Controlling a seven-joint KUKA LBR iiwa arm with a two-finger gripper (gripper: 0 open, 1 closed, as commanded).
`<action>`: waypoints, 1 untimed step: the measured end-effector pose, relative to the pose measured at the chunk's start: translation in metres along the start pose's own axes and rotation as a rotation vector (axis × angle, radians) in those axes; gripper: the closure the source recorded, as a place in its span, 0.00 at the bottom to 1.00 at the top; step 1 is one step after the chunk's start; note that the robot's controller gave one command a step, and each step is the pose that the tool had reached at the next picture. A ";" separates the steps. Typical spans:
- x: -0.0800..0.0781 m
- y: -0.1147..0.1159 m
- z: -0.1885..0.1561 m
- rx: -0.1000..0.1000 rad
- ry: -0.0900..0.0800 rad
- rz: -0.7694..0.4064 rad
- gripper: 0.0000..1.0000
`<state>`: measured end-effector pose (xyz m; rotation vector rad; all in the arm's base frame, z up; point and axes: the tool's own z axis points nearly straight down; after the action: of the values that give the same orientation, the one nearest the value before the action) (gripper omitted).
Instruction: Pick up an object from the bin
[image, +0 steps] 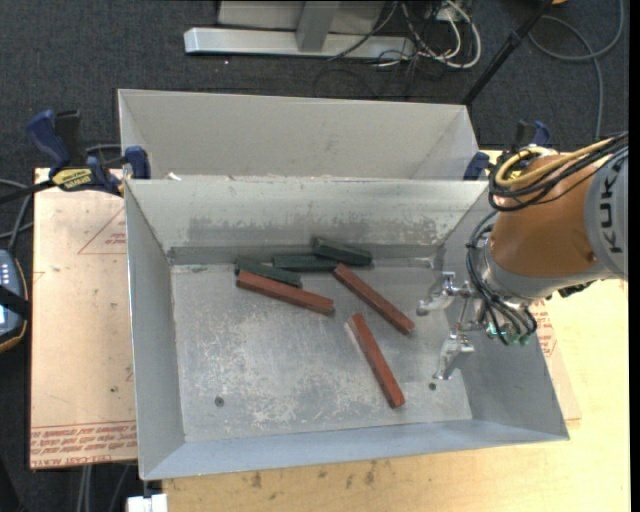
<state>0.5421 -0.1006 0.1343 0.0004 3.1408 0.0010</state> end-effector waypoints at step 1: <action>-0.001 0.000 0.000 0.000 0.000 0.000 0.00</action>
Offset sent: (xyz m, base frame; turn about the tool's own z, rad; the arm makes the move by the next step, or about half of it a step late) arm 0.0210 0.0170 -0.0643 0.0522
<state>0.5430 -0.1005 0.1340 0.0012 3.1407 0.0011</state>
